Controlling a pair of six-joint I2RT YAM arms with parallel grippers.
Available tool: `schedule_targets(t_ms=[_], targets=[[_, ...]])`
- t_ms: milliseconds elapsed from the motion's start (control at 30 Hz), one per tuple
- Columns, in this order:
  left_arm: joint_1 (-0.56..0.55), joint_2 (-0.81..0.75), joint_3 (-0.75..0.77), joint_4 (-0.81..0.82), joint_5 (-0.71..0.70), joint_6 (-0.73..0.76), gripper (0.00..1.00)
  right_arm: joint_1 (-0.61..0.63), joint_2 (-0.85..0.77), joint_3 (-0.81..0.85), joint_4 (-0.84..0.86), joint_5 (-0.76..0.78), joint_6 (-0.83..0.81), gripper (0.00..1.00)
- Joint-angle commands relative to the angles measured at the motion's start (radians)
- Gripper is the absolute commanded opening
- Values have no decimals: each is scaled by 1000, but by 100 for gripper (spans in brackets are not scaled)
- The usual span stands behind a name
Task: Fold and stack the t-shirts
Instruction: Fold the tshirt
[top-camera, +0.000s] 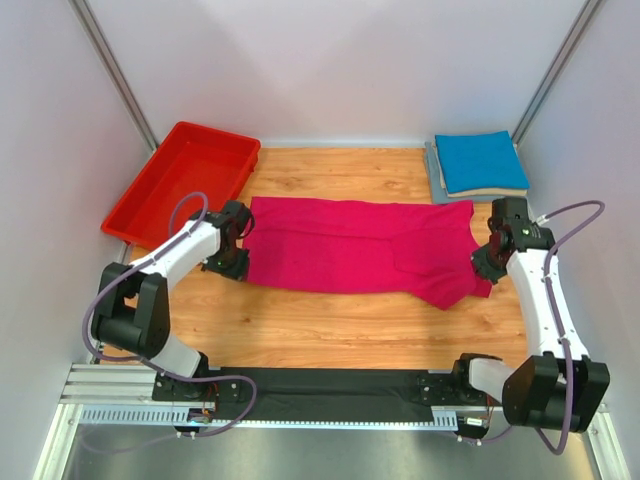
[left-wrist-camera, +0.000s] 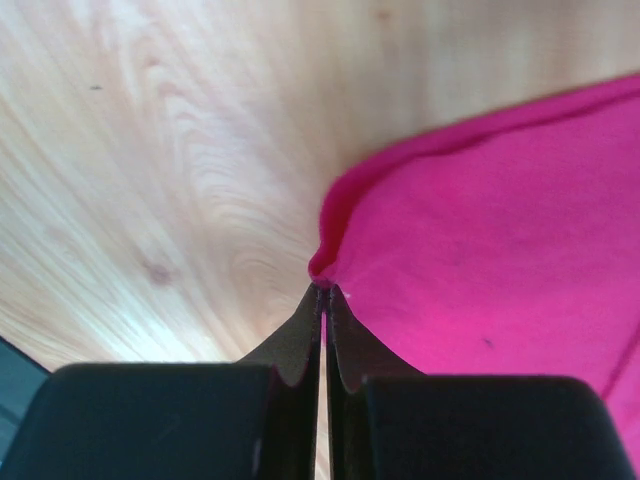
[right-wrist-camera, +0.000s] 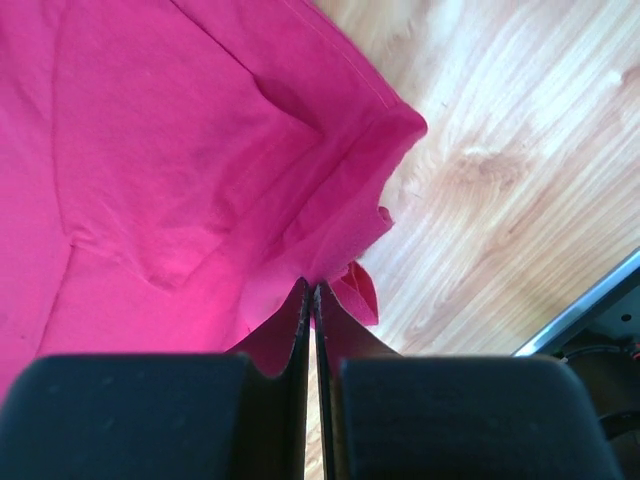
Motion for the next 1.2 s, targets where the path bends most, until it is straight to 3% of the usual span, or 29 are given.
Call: schedule_targets(t_ms=[0,233,500,600,767,1167], targets=[[7,42,120,-53,-36,85,0,3,37,93,62,68,-43,0],[36,236,330,-154,-35,160,0,-6,218,274,135,46,-129,0],[82,336,477,-151,-33,202,0,-40,419,423,158,7,-187,0],[85,411,566,-121,-29,278,0,-42,479,455,165,-11,-195,0],[85,527,746,-200,-15,320,0,-42,557,490,170,-42,-195,0],[94,640,856,-303,-61,326,0,-43,646,542,190,-60,-209,0]])
